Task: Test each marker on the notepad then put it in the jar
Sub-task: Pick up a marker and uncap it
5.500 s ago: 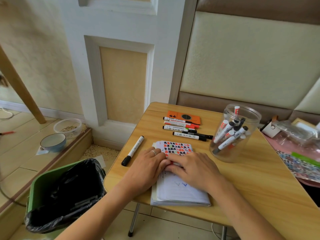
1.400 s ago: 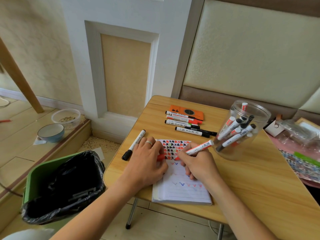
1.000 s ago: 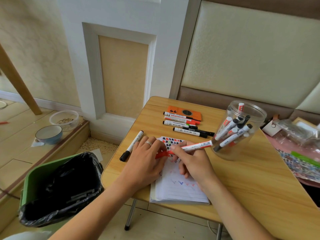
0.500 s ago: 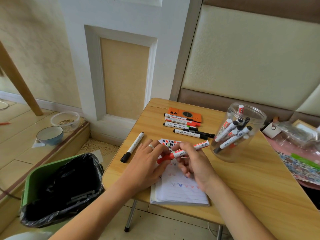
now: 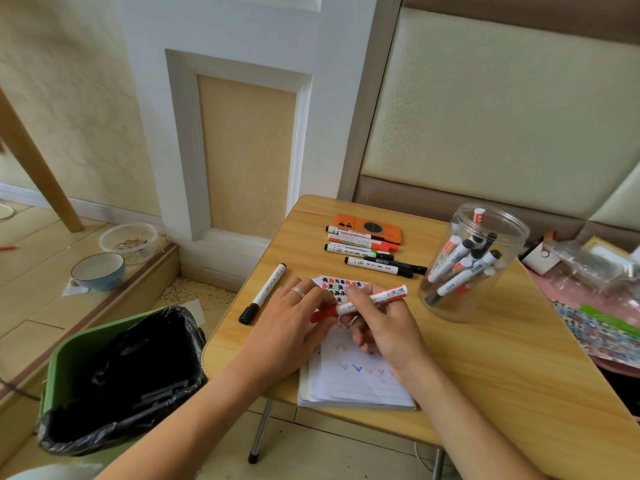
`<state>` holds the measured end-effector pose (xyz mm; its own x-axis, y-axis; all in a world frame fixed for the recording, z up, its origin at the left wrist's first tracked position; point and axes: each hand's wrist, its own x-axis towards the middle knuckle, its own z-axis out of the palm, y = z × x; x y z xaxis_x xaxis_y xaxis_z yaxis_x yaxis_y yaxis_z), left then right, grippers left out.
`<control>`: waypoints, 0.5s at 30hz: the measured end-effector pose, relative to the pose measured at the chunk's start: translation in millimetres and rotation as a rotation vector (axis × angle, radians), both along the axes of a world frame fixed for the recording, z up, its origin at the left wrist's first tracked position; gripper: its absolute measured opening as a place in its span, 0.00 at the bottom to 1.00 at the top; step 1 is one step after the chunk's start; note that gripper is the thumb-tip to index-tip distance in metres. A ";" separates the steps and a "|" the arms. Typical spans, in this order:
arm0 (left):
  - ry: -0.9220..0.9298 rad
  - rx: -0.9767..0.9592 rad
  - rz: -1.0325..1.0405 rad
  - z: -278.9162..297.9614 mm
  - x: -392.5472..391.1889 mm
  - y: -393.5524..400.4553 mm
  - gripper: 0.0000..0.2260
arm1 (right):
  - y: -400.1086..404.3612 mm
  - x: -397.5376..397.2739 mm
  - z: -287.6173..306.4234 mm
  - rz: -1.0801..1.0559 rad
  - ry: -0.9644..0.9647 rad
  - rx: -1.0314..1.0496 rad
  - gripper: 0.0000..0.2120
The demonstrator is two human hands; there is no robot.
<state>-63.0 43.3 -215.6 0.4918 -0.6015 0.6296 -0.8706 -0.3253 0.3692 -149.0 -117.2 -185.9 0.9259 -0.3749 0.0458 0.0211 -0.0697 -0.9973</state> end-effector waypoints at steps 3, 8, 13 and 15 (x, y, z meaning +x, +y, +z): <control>0.016 -0.019 0.009 1.6 -2.6 0.2 0.07 | -0.9 1.0 2.8 -0.044 -0.004 0.118 0.19; 0.073 0.000 0.019 3.5 -4.1 1.4 0.09 | -8.1 6.0 -2.3 -0.240 -0.085 0.248 0.09; 0.224 -0.027 -0.127 2.6 -1.9 3.1 0.09 | -4.8 6.0 -8.5 -0.116 -0.040 0.069 0.08; 0.240 -0.026 -0.135 1.7 2.5 3.2 0.17 | -4.9 6.1 -8.7 -0.076 -0.010 0.014 0.10</control>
<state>-60.5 46.5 -213.9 0.5454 -0.6565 0.5211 -0.7920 -0.2001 0.5768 -142.9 -122.1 -194.7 0.8944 -0.4445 0.0493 0.0265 -0.0573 -0.9980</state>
